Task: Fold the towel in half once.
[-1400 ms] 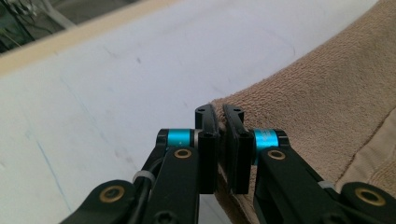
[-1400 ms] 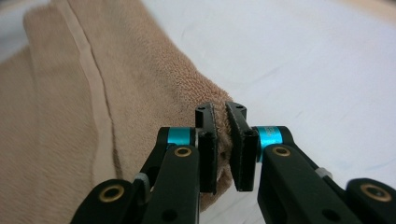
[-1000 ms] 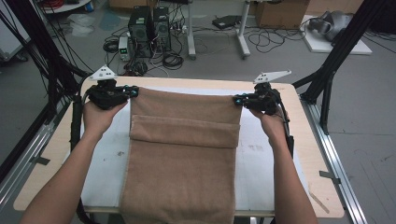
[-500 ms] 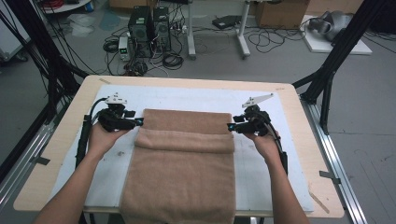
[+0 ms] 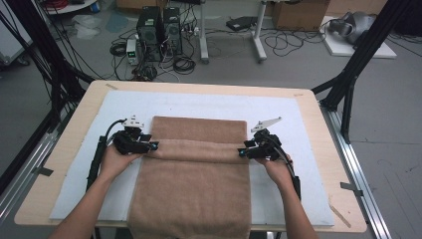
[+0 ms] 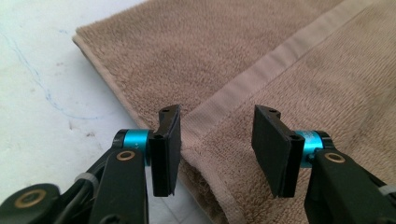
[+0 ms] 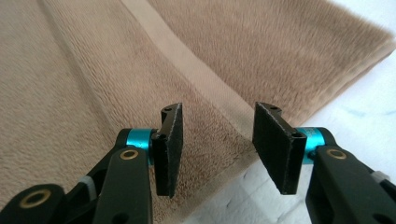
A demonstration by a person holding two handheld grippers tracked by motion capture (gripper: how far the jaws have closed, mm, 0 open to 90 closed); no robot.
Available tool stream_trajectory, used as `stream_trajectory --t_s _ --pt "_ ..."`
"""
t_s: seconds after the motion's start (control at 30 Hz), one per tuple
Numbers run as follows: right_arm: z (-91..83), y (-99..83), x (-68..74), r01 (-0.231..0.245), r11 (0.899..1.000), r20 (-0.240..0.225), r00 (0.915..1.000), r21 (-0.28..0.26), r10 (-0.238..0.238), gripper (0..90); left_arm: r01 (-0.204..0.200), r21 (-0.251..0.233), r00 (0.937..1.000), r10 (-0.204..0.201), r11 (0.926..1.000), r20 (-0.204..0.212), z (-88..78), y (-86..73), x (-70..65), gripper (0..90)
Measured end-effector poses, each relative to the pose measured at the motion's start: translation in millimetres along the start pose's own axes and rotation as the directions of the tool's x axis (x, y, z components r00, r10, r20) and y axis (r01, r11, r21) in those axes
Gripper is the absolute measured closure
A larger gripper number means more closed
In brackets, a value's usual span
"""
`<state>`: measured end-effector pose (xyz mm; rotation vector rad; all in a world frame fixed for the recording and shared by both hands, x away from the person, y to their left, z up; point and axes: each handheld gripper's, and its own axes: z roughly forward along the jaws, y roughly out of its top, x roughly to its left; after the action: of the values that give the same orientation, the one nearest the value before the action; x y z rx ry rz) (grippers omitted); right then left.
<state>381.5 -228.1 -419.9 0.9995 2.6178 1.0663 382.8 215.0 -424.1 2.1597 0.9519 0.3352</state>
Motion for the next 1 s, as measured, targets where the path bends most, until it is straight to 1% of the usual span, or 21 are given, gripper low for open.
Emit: stream_trajectory --t_s 0.07,0.1,0.13,0.17,0.23,0.27,0.3,0.33,0.37,0.43,0.5,0.53,0.57,0.67,0.73,0.87,0.93,1.0 --pt "4.7 -1.0 0.5 0.007 0.999 0.009 0.9999 0.035 -0.007 53.8 -0.001 0.028 0.9999 0.001 0.9996 -0.013 2.5 -1.7 0.3 57.1" --pt "6.4 -0.9 1.5 0.007 0.999 0.014 0.9999 0.045 -0.008 54.5 0.002 0.032 0.9999 -0.001 0.9995 -0.017 2.7 -2.4 0.5 58.8" --pt "8.0 -0.7 1.9 0.016 0.999 0.016 0.9997 0.048 -0.017 55.6 0.016 0.025 0.9997 -0.015 0.9996 -0.02 2.8 -2.7 0.0 59.4" --pt "9.1 -0.3 3.0 0.021 0.998 0.023 0.9995 0.057 -0.022 56.2 0.018 0.029 0.9996 -0.017 0.9994 -0.024 2.2 -2.4 0.6 61.1" --pt "10.7 0.5 4.4 0.035 0.997 0.03 0.9988 0.062 -0.037 57.8 0.031 0.033 0.9992 -0.03 0.999 -0.028 1.8 -2.1 0.4 63.4" --pt "10.5 0.6 5.4 0.031 0.997 0.031 0.999 0.069 -0.034 59.4 0.026 0.035 0.9991 -0.025 0.9991 -0.034 2.0 -2.1 -0.1 65.4" --pt "10.7 0.5 5.2 0.029 0.997 0.025 0.9992 0.068 -0.031 62.9 0.022 0.036 0.9994 -0.021 0.9991 -0.027 2.3 -2.1 -0.7 68.6" --pt "10.6 0.6 5.2 0.029 0.997 0.025 0.9992 0.067 -0.031 64.7 0.021 0.046 0.9997 -0.02 0.9987 -0.01 3.6 -2.3 -1.2 75.3" --pt "10.7 0.6 5.1 0.029 0.997 0.025 0.9992 0.066 -0.03 66.7 0.006 0.05 0.9998 -0.005 0.9987 -0.019 4.7 -2.4 -2.9 76.3" --pt "10.6 0.7 5.0 0.028 0.998 0.013 0.9995 0.06 -0.029 72.4 0.0 0.048 0.9998 0.001 0.9988 -0.02 4.8 -1.8 -4.4 78.4" --pt "10.3 0.4 3.5 0.019 0.999 -0.005 0.9998 0.049 -0.019 77.6 0.01 0.045 0.9999 -0.01 0.9989 -0.01 4.2 -2.2 -3.3 82.0" --pt "9.9 0.2 2.0 0.023 0.999 -0.016 0.9996 0.046 -0.022 79.9 0.017 0.041 0.9998 -0.017 0.999 -0.005 3.6 -2.2 -2.7 83.6" --pt "8.9 0.2 1.6 0.018 0.999 -0.026 0.9995 0.042 -0.017 81.4 0.014 0.04 0.9999 -0.014 0.9991 -0.002 2.3 -2.0 -1.9 85.4" --pt "5.7 1.0 1.9 0.028 0.999 -0.032 0.9991 0.034 -0.027 82.8 0.016 0.024 0.9999 -0.016 0.9996 -0.003 -0.6 -1.9 -2.1 87.4" --pt "2.9 1.5 3.1 0.031 0.999 -0.03 0.9991 0.026 -0.03 83.0 0.007 0.022 1.0 -0.007 0.9997 -0.002 -2.8 -1.4 -2.1 87.7" --pt "-3.7 1.8 3.1 0.025 1.0 -0.04 0.9989 -0.014 -0.026 83.0 0.004 -0.011 1.0 -0.004 0.9999 0.002 -9.3 -0.3 -3.6 87.8" --pt "-8.4 2.6 5.4 0.023 0.999 -0.044 0.9987 -0.03 -0.024 83.0 0.001 -0.027 1.0 -0.001 0.9996 0.005 -14.3 0.5 -4.5 87.9" --pt "-11.8 3.3 7.6 0.045 0.998 -0.044 0.9979 -0.043 -0.047 83.0 0.001 -0.051 1.0 0.0 0.9987 0.006 -18.9 1.4 -5.7 88.1"
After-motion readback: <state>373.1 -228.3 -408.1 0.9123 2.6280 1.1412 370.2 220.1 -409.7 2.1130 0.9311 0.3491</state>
